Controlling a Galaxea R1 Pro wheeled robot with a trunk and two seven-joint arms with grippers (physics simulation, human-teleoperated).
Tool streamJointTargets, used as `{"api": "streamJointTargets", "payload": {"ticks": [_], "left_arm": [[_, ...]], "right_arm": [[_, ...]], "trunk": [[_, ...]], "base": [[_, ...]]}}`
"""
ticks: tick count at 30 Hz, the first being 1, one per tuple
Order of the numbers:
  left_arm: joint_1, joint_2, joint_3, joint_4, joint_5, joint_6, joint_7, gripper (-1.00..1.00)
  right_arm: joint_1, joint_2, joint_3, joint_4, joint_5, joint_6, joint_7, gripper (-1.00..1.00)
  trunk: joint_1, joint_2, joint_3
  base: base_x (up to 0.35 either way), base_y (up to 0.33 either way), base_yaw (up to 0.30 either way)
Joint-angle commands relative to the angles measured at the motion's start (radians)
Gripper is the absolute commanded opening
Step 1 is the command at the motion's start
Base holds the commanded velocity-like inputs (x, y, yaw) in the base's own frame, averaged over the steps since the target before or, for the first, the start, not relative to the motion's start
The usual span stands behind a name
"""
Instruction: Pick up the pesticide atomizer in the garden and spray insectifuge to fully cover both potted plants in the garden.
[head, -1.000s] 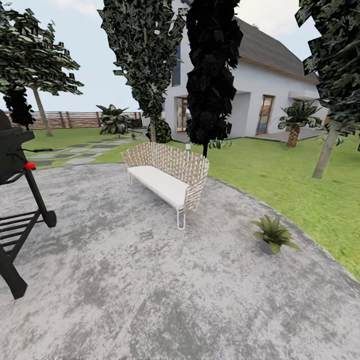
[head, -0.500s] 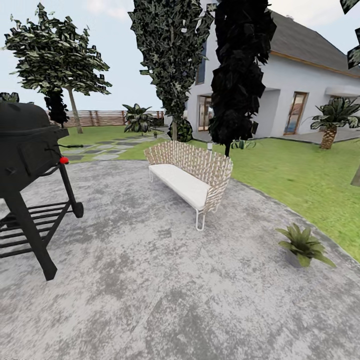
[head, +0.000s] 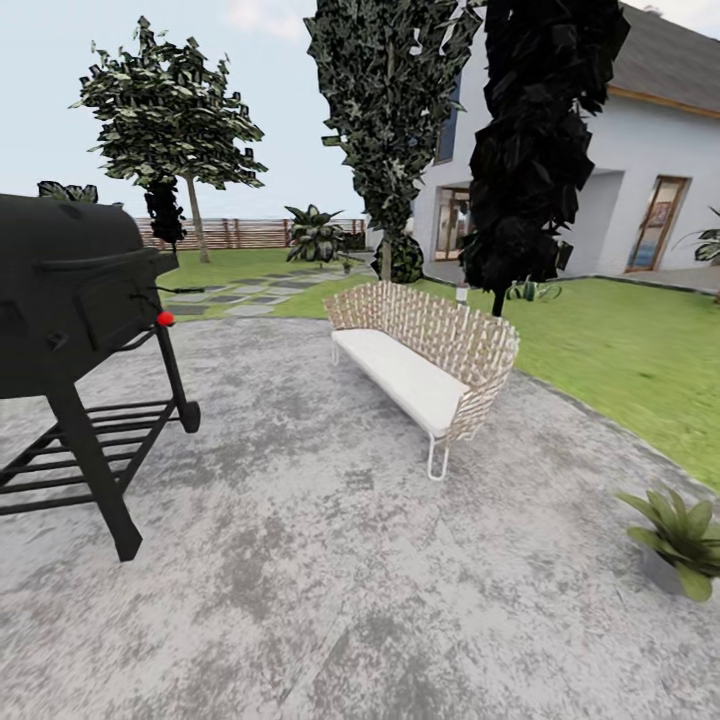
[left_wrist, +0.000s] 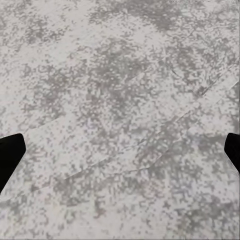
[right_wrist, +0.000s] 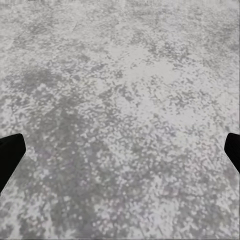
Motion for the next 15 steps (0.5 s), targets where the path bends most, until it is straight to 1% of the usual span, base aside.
{"api": "streamJointTargets", "payload": {"ticks": [1, 3, 4, 7, 10, 15], "left_arm": [[0.0, 0.0, 0.0, 0.001, 0.004, -0.003, -0.001, 1.0], [0.0, 0.0, 0.0, 0.001, 0.004, -0.004, -0.001, 1.0], [-0.001, 0.0, 0.0, 0.001, 0.004, -0.004, -0.001, 1.0], [-0.001, 0.0, 0.001, 0.001, 0.004, -0.004, -0.001, 1.0], [-0.001, 0.001, 0.002, 0.001, 0.005, -0.004, 0.0, 1.0], [-0.001, 0.001, 0.005, 0.001, 0.005, -0.004, 0.0, 1.0]], "right_arm": [[-0.001, 0.0, -0.001, 0.001, 0.003, -0.003, 0.001, 1.0], [-0.001, -0.004, -0.001, 0.001, 0.014, -0.003, 0.002, 1.0], [-0.001, -0.006, 0.0, 0.001, 0.042, -0.003, 0.002, 1.0], [-0.001, -0.005, 0.0, 0.001, 0.08, -0.003, 0.001, 1.0], [-0.001, -0.005, -0.001, 0.001, 0.087, -0.004, 0.002, 1.0], [-0.001, -0.001, -0.003, 0.0, 0.088, -0.004, -0.004, 1.0]], "trunk": [[0.0, 0.0, -0.001], [0.0, 0.0, -0.001], [0.0, 0.0, -0.001], [0.0, 0.0, -0.001], [0.0, 0.0, -0.001], [0.0, 0.0, -0.001]], "base": [[0.337, 0.0, 0.03], [0.338, 0.0, 0.016], [0.338, 0.0, 0.004], [0.337, 0.0, 0.002], [0.338, 0.0, 0.0], [0.338, 0.033, 0.025]]}}
